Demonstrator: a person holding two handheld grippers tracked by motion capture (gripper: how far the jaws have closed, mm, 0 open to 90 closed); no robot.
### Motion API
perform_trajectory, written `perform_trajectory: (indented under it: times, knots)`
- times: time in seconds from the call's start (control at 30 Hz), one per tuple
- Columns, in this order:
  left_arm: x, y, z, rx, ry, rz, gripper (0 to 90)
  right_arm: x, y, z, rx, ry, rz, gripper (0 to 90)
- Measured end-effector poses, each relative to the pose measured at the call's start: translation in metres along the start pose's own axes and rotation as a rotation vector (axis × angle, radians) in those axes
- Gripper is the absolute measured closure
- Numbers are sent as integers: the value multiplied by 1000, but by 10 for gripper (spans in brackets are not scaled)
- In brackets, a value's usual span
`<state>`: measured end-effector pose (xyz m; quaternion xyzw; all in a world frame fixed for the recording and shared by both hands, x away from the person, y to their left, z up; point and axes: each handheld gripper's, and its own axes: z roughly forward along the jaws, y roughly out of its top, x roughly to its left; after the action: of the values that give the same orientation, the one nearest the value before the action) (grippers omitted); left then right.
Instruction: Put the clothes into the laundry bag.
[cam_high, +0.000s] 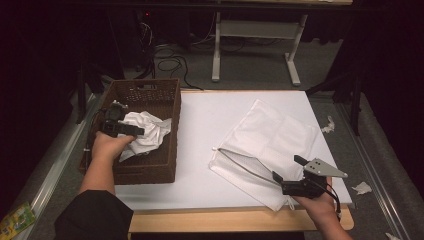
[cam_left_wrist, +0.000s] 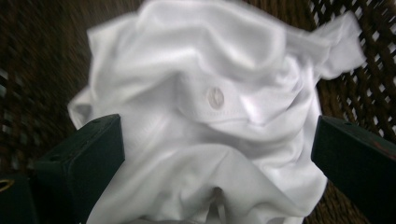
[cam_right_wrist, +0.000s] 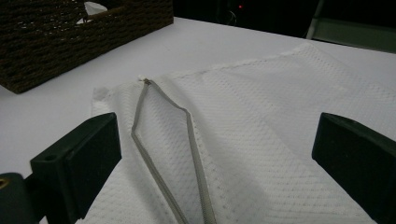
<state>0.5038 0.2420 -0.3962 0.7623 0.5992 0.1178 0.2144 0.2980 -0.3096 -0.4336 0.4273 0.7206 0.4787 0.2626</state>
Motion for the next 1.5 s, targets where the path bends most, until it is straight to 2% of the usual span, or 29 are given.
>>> perform_trajectory:
  times: [0.1, 0.2, 0.3, 0.37, 0.43, 0.5, 0.6, 0.7, 0.83, 0.9, 0.97, 1.13, 1.27, 1.43, 1.5]
  knots:
    - [1, 2, 15, 112, -7, 6, 15, 1, 0, 0, 5, 2, 0, 18]
    - [0, 2, 28, 159, 1, -3, 4, 1, -1, 1, 5, 7, -4, 19]
    - [-3, 2, 40, 216, 10, 15, 3, 2, -1, 2, 10, 12, -2, 19]
    - [-6, 2, 47, 253, -2, 22, 5, 2, -1, 2, 14, 12, 1, 19]
    - [-7, 1, 54, 308, -37, 10, 3, 2, -1, 2, 12, 12, 2, 19]
    - [-9, 0, 59, 326, -36, 30, 2, 1, -1, 2, 11, 12, 0, 20]
    - [-9, 0, 59, 325, -37, 38, 8, 1, -1, 2, 12, 12, -2, 20]
    - [-13, -1, 58, 312, -20, 73, 66, 2, -1, 3, 15, 12, -5, 21]
    - [-17, -2, 52, 290, -43, 109, 210, 3, -2, 3, 22, 13, 3, 21]
    - [-18, -2, 50, 272, -48, 117, 340, 3, -2, 4, 24, 13, 0, 22]
    - [-19, -3, 49, 262, -46, 133, 378, 3, -2, 4, 24, 12, 0, 23]
    - [-24, -3, 47, 239, -47, 178, 578, 3, -2, 4, 23, 11, -2, 25]
    - [-26, -2, 46, 240, -42, 188, 651, 2, -2, 4, 24, 11, 1, 28]
    - [-25, -1, 45, 238, -41, 188, 683, 2, -2, 4, 23, 13, -4, 30]
    - [-26, 1, 43, 221, -38, 193, 691, 2, -2, 4, 25, 13, 2, 30]
